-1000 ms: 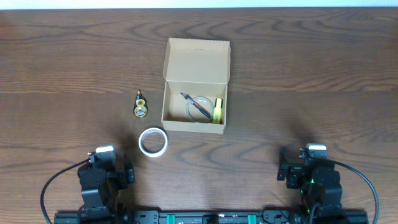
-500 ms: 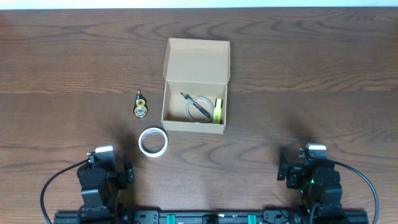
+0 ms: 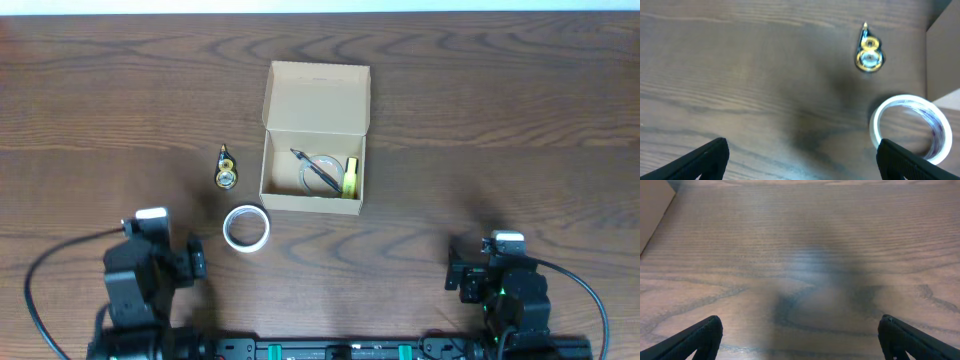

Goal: Pack container
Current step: 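Reach the left gripper to the gold correction tape dispenser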

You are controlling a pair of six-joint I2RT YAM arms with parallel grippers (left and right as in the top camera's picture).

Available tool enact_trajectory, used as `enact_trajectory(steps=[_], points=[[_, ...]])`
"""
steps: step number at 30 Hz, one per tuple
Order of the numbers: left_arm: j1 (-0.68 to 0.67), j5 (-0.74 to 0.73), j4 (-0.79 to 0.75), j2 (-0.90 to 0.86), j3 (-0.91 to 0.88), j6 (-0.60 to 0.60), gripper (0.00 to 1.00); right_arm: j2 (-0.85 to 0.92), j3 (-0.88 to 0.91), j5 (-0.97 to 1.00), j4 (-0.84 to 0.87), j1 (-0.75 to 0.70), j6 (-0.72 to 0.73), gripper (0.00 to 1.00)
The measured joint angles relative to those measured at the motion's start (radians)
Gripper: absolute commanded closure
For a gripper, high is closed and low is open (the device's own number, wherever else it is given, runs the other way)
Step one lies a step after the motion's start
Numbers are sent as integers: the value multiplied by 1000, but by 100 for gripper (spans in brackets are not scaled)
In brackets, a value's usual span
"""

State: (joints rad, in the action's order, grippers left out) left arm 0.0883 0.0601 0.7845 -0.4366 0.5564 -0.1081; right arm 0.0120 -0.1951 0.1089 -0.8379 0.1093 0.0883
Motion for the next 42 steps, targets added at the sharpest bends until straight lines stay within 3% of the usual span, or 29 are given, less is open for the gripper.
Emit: enact_trajectory(steps=[5, 13, 22, 42], points=[[0, -91, -2, -291, 229, 0, 5, 0, 0, -2, 1, 0, -2, 1], [0, -160, 8, -572, 464, 9, 5, 0, 0, -2, 1, 0, -2, 1], [-1, -245, 180, -845, 678, 23, 4, 0, 0, -2, 0, 0, -2, 1], [-13, -227, 154, -1156, 723, 64, 5, 0, 0, -2, 0, 0, -2, 1]])
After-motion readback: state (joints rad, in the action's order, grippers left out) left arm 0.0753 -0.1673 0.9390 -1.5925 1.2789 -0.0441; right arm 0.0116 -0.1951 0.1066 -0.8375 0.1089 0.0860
